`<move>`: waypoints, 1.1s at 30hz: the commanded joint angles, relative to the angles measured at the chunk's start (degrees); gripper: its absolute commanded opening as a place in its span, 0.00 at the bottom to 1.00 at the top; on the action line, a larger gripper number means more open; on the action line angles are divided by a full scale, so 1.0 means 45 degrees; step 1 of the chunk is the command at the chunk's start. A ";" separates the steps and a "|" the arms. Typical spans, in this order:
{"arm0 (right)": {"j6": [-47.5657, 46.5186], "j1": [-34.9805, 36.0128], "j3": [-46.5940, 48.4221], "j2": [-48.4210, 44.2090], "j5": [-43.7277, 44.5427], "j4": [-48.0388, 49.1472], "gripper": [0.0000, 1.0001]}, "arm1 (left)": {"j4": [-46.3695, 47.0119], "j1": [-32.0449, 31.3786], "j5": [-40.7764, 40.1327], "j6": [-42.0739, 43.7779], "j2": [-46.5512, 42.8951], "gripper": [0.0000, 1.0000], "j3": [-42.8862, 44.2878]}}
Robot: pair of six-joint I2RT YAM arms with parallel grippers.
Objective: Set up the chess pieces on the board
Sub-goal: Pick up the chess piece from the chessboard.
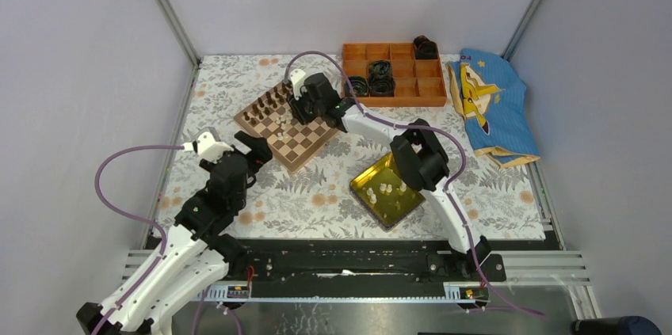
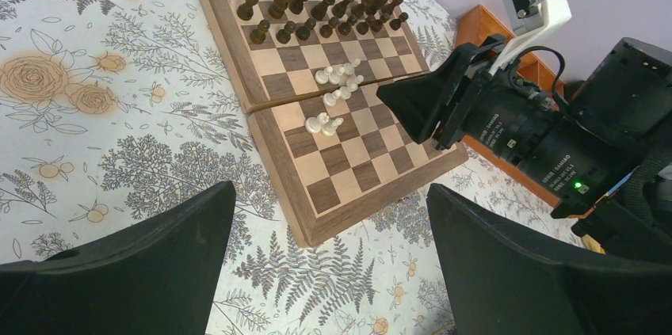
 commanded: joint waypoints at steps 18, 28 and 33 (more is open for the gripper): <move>0.0041 0.0483 0.1619 0.0891 -0.0723 -0.0585 0.39 | 0.0012 -0.0066 -0.0123 -0.0195 -0.0086 0.99 -0.0095; 0.0062 0.0535 0.2036 0.1223 -0.0752 -0.0693 0.39 | 0.0015 -0.0061 -0.0157 -0.0214 -0.0181 0.99 -0.0119; 0.0061 0.0554 0.2254 0.1387 -0.0764 -0.0770 0.39 | 0.0021 -0.0066 -0.0182 -0.0251 -0.0214 0.99 -0.0159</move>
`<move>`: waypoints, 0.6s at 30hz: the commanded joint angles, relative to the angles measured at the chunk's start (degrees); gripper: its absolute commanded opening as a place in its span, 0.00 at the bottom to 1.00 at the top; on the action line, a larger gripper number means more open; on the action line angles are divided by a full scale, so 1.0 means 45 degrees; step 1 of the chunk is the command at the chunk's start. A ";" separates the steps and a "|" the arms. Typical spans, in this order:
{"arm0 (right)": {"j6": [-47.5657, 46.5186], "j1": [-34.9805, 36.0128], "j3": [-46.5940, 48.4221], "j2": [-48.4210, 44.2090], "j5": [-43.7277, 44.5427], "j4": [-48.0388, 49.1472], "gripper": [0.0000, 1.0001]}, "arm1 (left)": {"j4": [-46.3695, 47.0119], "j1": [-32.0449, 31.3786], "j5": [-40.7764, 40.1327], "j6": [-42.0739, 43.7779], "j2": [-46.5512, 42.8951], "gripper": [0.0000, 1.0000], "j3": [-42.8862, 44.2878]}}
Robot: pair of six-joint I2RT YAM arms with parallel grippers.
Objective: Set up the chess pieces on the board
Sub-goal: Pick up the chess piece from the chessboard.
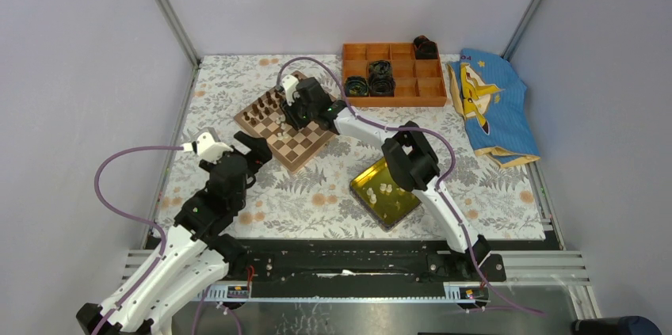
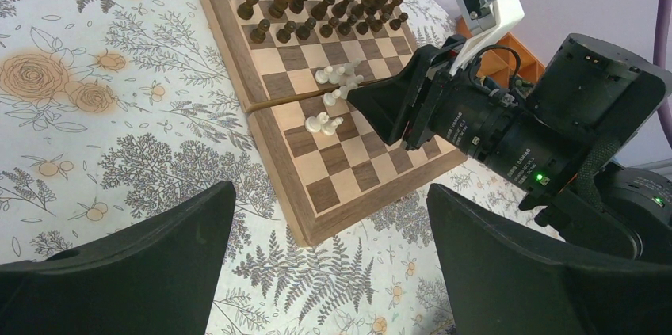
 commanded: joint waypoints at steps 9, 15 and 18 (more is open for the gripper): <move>0.0096 0.0231 0.1206 0.0381 -0.0307 -0.0103 0.39 | 0.0101 -0.0063 -0.0211 -0.0190 -0.0131 0.99 -0.0159; 0.0099 0.0236 0.1465 0.0572 -0.0297 -0.0171 0.39 | 0.0128 -0.0056 -0.0221 -0.0190 -0.0121 0.99 -0.0174; 0.0084 0.0227 0.1558 0.0651 -0.0297 -0.0202 0.39 | 0.0156 -0.0062 -0.0221 -0.0190 -0.0127 0.99 -0.0202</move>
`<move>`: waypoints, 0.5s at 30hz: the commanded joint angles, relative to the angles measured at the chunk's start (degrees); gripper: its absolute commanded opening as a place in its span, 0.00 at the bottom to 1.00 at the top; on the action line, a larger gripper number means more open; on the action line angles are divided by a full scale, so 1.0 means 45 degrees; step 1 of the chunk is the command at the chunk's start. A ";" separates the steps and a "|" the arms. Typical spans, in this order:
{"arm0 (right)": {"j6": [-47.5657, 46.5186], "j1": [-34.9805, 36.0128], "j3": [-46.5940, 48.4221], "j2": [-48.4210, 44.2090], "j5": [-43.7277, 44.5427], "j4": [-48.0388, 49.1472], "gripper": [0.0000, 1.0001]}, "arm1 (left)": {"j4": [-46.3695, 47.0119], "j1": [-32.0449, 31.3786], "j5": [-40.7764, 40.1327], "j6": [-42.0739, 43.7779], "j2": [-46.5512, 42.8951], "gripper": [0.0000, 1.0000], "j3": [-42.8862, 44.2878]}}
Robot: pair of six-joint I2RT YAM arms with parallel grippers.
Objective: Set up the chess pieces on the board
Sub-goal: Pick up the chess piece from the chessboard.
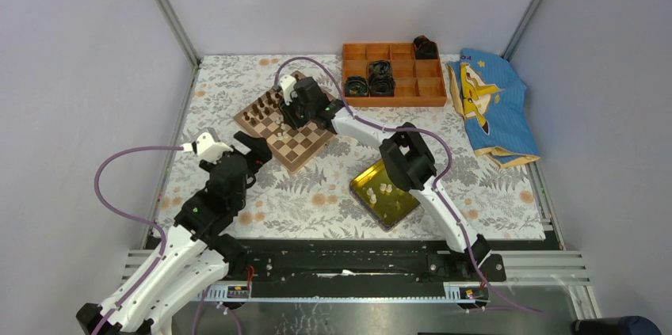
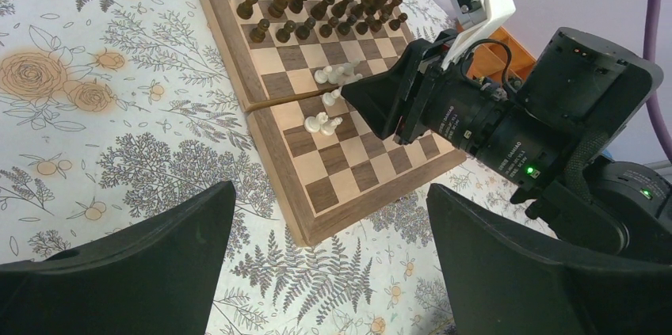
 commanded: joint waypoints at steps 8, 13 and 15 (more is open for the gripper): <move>0.0057 0.0183 0.1149 0.0466 -0.0234 -0.0035 0.37 | 0.0236 -0.0061 -0.0216 -0.0147 -0.0062 0.99 -0.0254; 0.0013 0.0179 0.1207 0.0519 -0.0154 -0.0041 0.34 | 0.0321 -0.0066 -0.0197 -0.0146 0.0011 0.99 -0.0314; -0.0019 0.0169 0.1193 0.0519 -0.0110 -0.0051 0.30 | 0.0323 -0.0065 -0.0192 -0.0155 0.0053 0.99 -0.0315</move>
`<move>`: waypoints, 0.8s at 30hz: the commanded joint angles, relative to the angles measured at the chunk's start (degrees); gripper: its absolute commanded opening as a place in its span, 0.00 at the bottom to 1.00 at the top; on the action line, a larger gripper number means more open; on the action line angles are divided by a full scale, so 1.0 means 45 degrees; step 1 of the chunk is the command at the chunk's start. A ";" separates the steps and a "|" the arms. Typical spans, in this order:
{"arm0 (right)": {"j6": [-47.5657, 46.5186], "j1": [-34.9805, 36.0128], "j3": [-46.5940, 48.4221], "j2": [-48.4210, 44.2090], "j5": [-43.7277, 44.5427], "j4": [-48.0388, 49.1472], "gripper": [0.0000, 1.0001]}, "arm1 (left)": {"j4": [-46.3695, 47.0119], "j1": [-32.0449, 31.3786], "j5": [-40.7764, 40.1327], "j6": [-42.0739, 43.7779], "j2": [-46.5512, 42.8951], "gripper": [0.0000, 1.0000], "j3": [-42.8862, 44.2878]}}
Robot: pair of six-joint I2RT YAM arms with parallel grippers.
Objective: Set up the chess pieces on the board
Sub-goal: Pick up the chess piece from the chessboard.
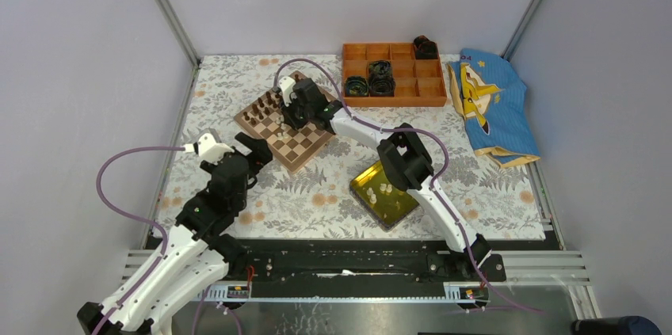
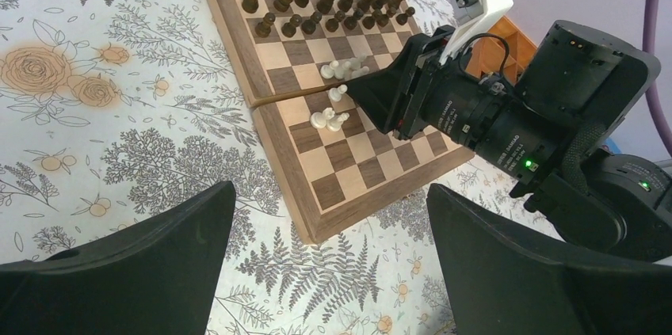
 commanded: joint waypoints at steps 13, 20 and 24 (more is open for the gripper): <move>-0.0219 0.0173 -0.0355 -0.0708 0.0287 0.0484 0.08 | 0.0328 -0.0066 -0.0079 -0.0156 0.0009 0.99 -0.0204; -0.0287 0.0182 -0.1583 -0.1493 0.0472 0.0961 0.03 | 0.0249 -0.0059 -0.0060 -0.0176 -0.0071 0.99 -0.0190; -0.0336 0.0174 -0.2168 -0.1886 0.0615 0.1417 0.02 | 0.0162 -0.0066 -0.0079 -0.0191 -0.0100 0.99 -0.0170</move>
